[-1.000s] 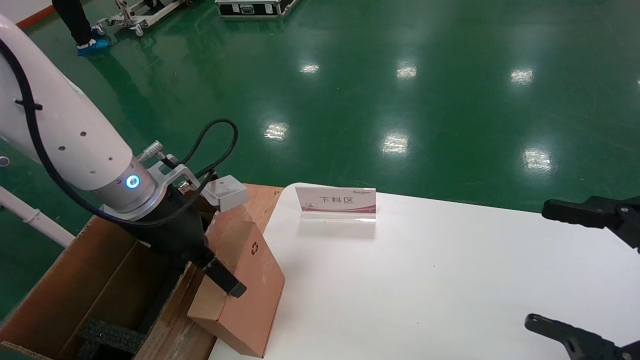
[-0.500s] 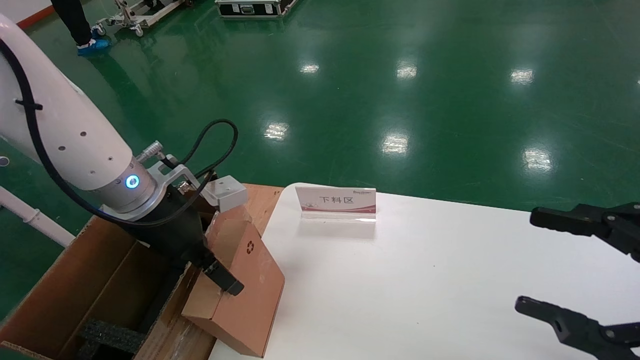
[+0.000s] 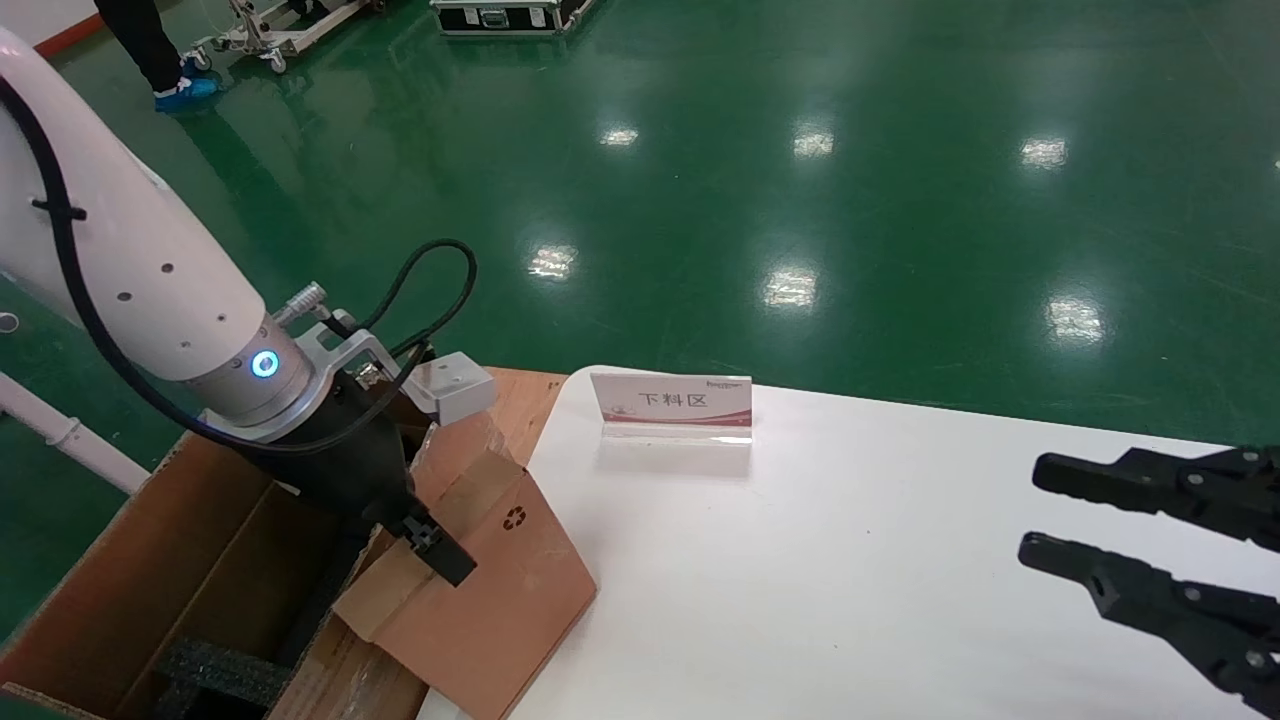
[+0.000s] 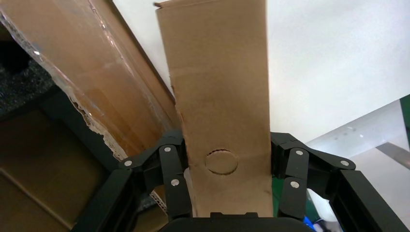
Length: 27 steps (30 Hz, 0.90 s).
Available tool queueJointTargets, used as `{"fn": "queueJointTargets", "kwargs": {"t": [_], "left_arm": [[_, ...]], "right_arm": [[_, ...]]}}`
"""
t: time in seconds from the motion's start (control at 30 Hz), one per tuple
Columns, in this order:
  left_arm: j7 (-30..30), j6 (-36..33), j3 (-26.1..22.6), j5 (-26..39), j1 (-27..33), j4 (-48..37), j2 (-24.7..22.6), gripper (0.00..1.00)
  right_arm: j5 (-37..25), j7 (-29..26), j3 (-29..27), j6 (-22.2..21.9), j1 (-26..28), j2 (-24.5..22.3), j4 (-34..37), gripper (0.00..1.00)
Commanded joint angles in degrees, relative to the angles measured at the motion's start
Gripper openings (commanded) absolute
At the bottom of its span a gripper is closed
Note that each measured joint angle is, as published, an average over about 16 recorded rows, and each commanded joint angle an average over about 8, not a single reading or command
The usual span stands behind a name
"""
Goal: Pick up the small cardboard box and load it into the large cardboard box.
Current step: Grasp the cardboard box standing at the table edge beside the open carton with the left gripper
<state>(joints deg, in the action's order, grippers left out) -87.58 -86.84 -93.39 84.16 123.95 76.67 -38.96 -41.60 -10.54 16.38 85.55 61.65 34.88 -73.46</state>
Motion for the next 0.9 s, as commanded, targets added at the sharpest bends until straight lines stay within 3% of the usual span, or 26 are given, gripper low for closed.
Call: {"fn": "queueJointTargets", "kwargs": {"t": [0.03, 0.6, 0.73, 0.9], "left_arm": [[0.43, 0.00, 0.04, 0.11, 0.22, -0.42, -0.28, 0.00], [2.39, -3.19, 5.51, 4.19, 20.57, -2.81, -0.63, 0.00], [3.79, -4.65, 1.56, 4.97, 26.00, -3.56, -0.22, 0.00], [4.52, -5.21, -9.20, 2.76, 32.92, -3.20, 0.75, 0.00]], "right_arm": [[0.00, 0.00, 0.00, 0.00, 0.00, 0.00, 0.01, 0.00], [0.04, 0.04, 0.07, -0.01, 0.03, -0.02, 0.04, 0.00], [0.05, 0.05, 0.09, -0.01, 0.04, -0.02, 0.04, 0.00], [0.06, 0.06, 0.11, -0.02, 0.04, -0.03, 0.04, 0.00]]}}
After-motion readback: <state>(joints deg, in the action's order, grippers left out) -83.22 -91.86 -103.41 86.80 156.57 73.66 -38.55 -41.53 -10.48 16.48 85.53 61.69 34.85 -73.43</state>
